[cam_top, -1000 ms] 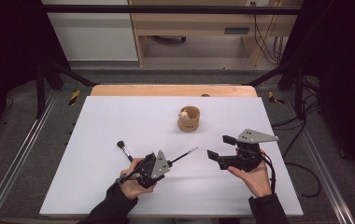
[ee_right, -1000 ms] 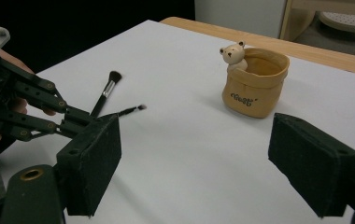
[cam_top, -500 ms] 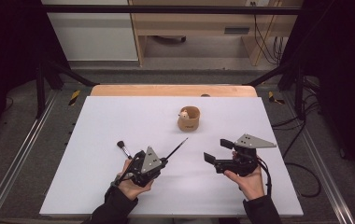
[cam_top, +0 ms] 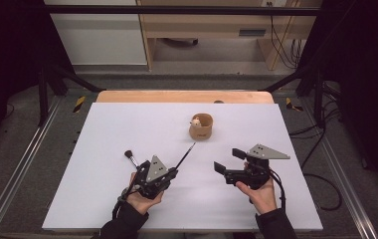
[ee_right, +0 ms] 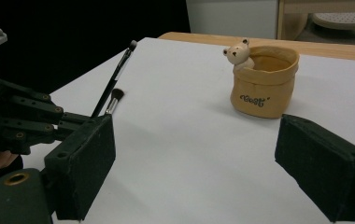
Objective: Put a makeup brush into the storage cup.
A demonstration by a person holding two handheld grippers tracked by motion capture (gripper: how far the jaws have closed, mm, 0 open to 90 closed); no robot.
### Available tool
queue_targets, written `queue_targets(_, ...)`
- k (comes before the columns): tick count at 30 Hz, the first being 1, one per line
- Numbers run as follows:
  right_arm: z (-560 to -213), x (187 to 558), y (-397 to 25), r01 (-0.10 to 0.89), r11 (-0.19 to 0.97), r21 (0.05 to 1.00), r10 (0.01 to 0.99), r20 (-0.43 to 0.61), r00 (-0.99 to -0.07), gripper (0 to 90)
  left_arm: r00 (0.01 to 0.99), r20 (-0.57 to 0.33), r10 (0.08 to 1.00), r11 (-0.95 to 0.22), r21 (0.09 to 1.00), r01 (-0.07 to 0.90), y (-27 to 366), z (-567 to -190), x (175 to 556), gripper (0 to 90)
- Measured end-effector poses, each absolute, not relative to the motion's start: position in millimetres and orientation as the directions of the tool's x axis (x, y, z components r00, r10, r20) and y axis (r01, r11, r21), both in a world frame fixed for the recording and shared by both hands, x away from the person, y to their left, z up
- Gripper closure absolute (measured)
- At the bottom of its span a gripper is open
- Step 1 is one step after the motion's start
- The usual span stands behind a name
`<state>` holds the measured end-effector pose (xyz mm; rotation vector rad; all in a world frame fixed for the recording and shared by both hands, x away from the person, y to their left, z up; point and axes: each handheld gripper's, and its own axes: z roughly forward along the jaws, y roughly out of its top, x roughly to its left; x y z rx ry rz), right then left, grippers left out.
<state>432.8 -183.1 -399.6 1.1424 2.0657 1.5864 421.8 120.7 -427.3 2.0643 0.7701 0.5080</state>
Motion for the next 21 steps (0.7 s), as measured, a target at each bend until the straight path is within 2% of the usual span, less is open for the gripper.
queue_targets(6,-404,432,-172,0.414,0.051,0.909,0.74,0.244,-0.627,13.8,0.718,0.038,0.695,-0.415,0.837,0.357,117,-429,420,84.9)
queue_targets(14,-402,430,-154,0.409,0.02,0.912,0.699,0.279,-0.658,13.6,0.705,0.039,0.708,-0.402,0.843,0.357,105,-430,417,84.9)
queue_targets(21,-396,430,-138,0.41,-0.015,0.912,0.672,0.312,-0.672,15.8,0.677,-0.005,0.736,-0.329,0.872,0.363,101,-421,416,84.9)
